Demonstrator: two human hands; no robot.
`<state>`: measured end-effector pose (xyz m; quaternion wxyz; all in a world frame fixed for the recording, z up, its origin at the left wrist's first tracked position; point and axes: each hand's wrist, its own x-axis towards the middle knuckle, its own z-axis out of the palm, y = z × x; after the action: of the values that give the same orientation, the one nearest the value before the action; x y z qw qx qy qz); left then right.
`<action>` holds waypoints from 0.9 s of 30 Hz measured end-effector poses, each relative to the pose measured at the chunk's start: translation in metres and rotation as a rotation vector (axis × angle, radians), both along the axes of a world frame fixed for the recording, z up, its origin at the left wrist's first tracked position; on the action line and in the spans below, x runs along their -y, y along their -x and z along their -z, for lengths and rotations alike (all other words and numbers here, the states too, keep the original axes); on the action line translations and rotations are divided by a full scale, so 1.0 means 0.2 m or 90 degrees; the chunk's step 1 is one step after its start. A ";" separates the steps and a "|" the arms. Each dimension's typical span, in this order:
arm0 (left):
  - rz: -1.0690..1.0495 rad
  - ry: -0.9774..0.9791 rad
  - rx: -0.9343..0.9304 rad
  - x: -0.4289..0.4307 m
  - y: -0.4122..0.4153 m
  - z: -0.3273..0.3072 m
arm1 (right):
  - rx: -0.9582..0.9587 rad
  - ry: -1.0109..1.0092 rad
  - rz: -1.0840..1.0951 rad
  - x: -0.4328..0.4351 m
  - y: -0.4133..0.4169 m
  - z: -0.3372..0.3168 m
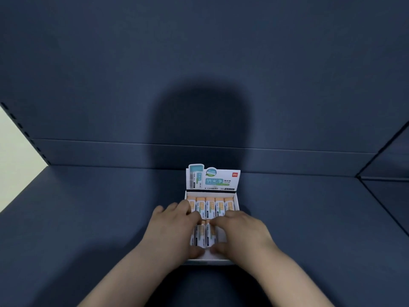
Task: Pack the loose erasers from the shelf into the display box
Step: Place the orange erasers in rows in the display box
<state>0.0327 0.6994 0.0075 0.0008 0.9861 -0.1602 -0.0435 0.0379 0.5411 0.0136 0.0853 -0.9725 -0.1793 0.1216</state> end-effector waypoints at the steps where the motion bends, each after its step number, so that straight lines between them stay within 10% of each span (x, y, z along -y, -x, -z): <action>1: -0.002 0.004 0.001 0.00 -0.01 0.00 | 0.001 -0.007 0.002 0.00 0.00 0.00; 16: -0.027 0.027 0.015 0.00 0.01 0.00 | 0.045 -0.100 0.015 0.03 0.01 0.05; 21: -0.077 0.168 0.075 -0.11 0.00 -0.09 | 0.231 -0.388 0.127 0.11 0.02 0.03; 27: -0.093 0.218 0.196 -0.19 -0.03 -0.16 | 0.323 -0.378 0.214 0.22 0.03 -0.05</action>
<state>0.0397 0.7369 0.0390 0.1465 0.9756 -0.0915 0.1352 0.0314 0.4967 0.0245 0.3335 -0.9205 -0.0606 -0.1945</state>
